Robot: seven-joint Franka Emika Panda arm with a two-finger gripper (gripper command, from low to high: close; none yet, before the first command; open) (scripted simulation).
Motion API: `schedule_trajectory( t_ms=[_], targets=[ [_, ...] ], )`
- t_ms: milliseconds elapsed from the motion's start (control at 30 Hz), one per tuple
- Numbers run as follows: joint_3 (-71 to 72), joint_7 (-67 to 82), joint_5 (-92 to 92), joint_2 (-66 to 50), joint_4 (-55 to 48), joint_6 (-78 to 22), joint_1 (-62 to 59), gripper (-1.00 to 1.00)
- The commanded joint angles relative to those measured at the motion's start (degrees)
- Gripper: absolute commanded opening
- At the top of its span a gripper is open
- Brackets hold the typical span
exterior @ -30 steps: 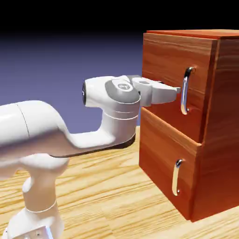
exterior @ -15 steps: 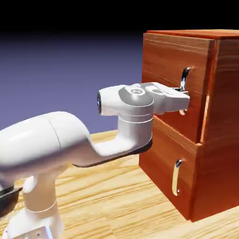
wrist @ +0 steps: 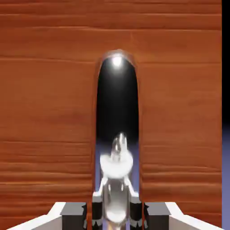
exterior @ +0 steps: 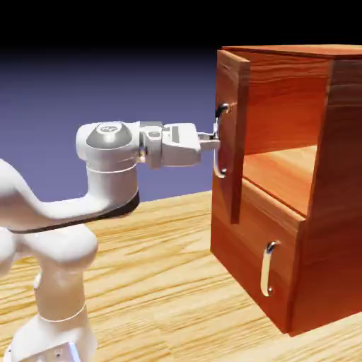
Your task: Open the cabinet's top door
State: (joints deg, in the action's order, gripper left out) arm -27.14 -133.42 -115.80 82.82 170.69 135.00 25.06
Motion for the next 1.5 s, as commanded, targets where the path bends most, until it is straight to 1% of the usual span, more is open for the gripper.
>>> schedule_trajectory(
  t_ms=[0,333,500,567,800,967,1100,1233,1467],
  targets=[
    [2.09,0.27,2.18,0.83,0.84,-1.23,-0.49,-1.0],
    [22.85,2.04,23.44,6.13,5.23,-12.83,-0.95,-1.0],
    [24.37,2.08,24.32,6.7,5.44,-24.23,8.61,-1.0],
    [26.54,1.44,26.05,5.92,5.15,-28.76,11.77,-1.0],
    [41.08,-2.17,39.54,-0.3,2.21,-37.23,12.32,-1.0],
    [51.46,-5.52,49.28,-7.5,-2.43,-44.21,10.72,-1.0],
    [59.76,-8.42,56.75,-14.46,-8.03,-50.33,7.18,-1.0],
    [68.06,-11.24,63.36,-21.74,-15.31,-56.97,1.34,-1.0],
    [81.95,-15.2,71.51,-32.38,-29.64,-68.5,-12.52,-1.0]
  ],
)
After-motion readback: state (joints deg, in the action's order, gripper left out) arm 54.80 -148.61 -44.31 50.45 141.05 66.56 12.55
